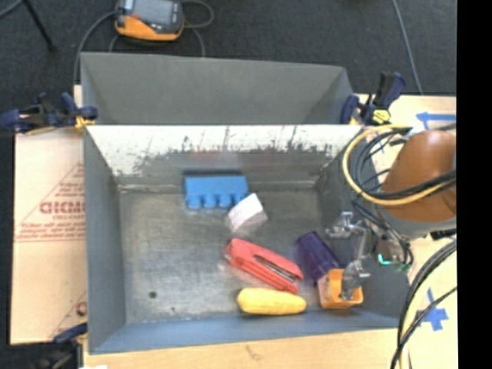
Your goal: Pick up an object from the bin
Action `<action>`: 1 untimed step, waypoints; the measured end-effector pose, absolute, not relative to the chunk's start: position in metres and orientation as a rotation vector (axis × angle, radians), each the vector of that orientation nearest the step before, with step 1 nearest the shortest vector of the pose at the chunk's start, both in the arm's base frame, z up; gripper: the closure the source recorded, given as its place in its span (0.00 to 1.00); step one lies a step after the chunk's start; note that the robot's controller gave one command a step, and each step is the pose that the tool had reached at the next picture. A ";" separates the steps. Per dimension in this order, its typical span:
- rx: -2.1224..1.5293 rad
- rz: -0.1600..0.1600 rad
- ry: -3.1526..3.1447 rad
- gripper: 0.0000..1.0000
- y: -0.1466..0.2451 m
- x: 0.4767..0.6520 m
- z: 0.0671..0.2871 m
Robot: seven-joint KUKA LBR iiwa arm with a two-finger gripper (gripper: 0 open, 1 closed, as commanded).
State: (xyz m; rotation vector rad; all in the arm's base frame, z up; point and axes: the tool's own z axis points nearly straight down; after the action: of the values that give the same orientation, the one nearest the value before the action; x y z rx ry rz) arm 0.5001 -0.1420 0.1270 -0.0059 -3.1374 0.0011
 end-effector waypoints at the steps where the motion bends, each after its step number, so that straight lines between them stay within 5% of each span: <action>1: 0.001 0.004 -3.145 0.00 -0.142 0.502 0.131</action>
Offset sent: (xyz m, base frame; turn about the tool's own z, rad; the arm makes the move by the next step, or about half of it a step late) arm 0.0033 0.0203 -0.0570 -0.2099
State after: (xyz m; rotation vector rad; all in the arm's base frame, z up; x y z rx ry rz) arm 0.5022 -0.1417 0.1309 0.0010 -3.1449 0.0039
